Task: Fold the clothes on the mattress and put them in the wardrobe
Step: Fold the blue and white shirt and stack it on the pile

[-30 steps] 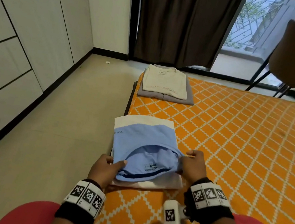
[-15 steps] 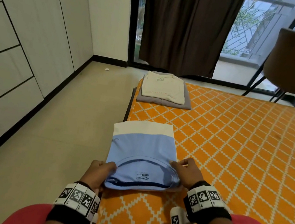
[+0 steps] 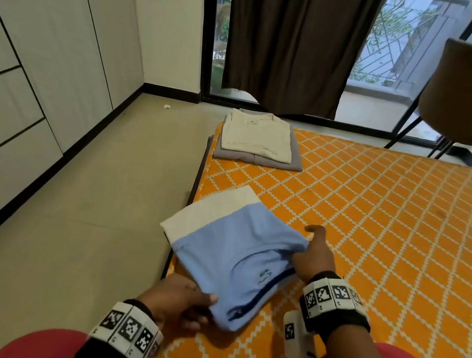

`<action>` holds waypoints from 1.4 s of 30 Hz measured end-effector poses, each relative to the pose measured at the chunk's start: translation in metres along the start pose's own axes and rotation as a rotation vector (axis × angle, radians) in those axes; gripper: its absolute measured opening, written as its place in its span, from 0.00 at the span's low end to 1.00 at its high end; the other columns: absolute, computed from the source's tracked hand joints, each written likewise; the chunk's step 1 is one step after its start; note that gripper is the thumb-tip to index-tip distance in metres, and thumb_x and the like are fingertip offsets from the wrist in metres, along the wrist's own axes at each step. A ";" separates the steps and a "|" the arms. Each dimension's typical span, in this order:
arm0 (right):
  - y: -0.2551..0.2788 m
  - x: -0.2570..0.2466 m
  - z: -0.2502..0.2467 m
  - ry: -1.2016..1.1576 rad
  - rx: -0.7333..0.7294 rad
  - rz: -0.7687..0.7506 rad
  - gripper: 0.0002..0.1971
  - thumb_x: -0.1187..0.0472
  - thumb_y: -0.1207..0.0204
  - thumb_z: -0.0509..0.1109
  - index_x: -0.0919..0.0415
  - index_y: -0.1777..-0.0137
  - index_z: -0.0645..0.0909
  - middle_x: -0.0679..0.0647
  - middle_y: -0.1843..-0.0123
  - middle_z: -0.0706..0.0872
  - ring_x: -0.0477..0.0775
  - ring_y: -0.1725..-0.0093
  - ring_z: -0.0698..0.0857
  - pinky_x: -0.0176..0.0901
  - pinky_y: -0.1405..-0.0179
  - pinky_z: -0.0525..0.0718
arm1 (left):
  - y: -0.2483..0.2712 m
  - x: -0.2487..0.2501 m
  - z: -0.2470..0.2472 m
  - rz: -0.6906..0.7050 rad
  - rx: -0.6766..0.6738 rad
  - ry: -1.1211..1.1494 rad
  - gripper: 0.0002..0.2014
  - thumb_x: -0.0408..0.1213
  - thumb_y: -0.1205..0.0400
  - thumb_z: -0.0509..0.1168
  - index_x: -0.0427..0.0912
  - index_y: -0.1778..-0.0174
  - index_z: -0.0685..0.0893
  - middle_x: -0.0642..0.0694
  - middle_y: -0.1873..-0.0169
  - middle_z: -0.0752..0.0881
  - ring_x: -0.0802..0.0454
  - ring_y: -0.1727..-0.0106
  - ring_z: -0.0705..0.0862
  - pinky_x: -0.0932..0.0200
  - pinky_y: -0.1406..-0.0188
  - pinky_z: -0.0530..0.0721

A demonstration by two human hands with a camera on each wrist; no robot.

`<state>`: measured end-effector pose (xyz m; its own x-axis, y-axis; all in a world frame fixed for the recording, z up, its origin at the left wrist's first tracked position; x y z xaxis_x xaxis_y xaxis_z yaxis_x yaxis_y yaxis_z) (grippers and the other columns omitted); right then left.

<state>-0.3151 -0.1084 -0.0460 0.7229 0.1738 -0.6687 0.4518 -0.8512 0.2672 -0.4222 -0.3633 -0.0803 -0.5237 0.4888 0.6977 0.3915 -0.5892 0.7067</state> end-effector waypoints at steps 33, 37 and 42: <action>0.010 -0.033 0.001 0.235 0.314 -0.283 0.30 0.74 0.25 0.65 0.49 0.26 0.73 0.57 0.18 0.60 0.68 0.24 0.65 0.64 0.31 0.70 | -0.014 0.020 -0.022 0.280 0.342 -0.476 0.15 0.39 0.25 0.76 0.43 0.78 0.86 0.49 0.77 0.83 0.51 0.71 0.79 0.62 0.69 0.75; 0.028 -0.024 0.009 -0.242 0.385 0.057 0.35 0.74 0.27 0.67 0.47 0.23 0.64 0.57 0.20 0.58 0.68 0.23 0.63 0.70 0.30 0.68 | -0.006 0.027 -0.019 0.321 0.576 -0.767 0.12 0.51 0.25 0.74 0.53 0.71 0.82 0.52 0.63 0.85 0.50 0.53 0.83 0.59 0.59 0.72; 0.075 -0.004 0.060 -0.613 0.143 0.348 0.40 0.62 0.24 0.72 0.49 0.18 0.52 0.67 0.22 0.58 0.74 0.31 0.71 0.61 0.37 0.78 | -0.017 0.035 -0.005 0.415 0.491 -0.476 0.17 0.45 0.22 0.74 0.49 0.47 0.71 0.45 0.59 0.84 0.46 0.57 0.84 0.55 0.64 0.77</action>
<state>-0.3151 -0.2023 -0.0648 0.3701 -0.3930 -0.8418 0.1457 -0.8704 0.4704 -0.4511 -0.3396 -0.0679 0.0733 0.5791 0.8119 0.8298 -0.4870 0.2725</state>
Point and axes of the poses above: each hand's wrist, its own y-axis away from the middle knuckle, its own z-axis out of the palm, x = y × z, the point moved 3 cm from there along -y, towards the middle knuckle
